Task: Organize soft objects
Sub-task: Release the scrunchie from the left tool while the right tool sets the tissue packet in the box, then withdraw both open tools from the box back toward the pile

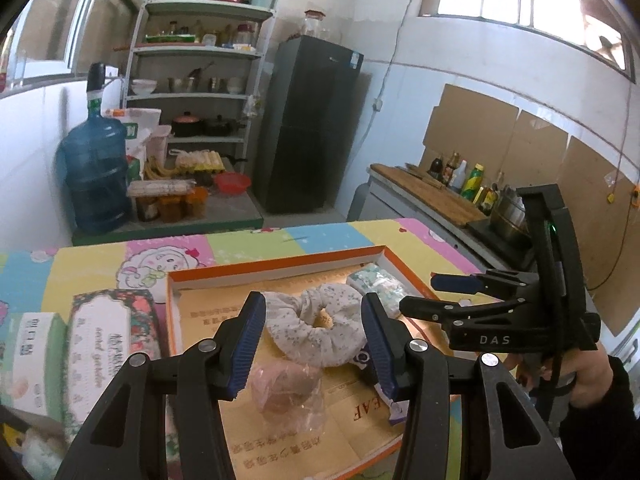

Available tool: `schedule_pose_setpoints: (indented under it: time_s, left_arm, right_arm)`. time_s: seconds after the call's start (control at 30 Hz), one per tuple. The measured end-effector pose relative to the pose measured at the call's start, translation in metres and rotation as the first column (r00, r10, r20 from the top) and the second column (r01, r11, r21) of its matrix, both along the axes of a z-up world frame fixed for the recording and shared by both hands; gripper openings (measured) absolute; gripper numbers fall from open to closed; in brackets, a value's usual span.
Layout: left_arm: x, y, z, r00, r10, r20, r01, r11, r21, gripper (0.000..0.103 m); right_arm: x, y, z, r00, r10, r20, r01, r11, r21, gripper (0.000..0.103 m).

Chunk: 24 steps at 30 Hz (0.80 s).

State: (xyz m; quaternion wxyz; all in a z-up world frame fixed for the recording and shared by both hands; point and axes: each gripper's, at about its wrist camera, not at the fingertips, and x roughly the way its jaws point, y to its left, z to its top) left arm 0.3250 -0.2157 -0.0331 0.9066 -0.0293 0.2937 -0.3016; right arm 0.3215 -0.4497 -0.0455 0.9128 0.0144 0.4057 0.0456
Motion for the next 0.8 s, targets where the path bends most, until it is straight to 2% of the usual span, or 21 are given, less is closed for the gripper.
schedule_pose_setpoints:
  time_s: [0.57, 0.8]
  left_arm:
    - [-0.039, 0.062, 0.015, 0.995, 0.078, 0.063, -0.077, 0.997, -0.011, 0.051]
    - [-0.054, 0.09, 0.016, 0.989, 0.121, 0.089, -0.123, 0.992, 0.017, 0.051]
  right_arm:
    - [-0.05, 0.048, 0.016, 0.997, 0.009, 0.077, -0.01, 1.0, 0.016, 0.066]
    - [-0.069, 0.078, 0.02, 0.993, 0.035, 0.113, -0.038, 0.999, 0.026, 0.066]
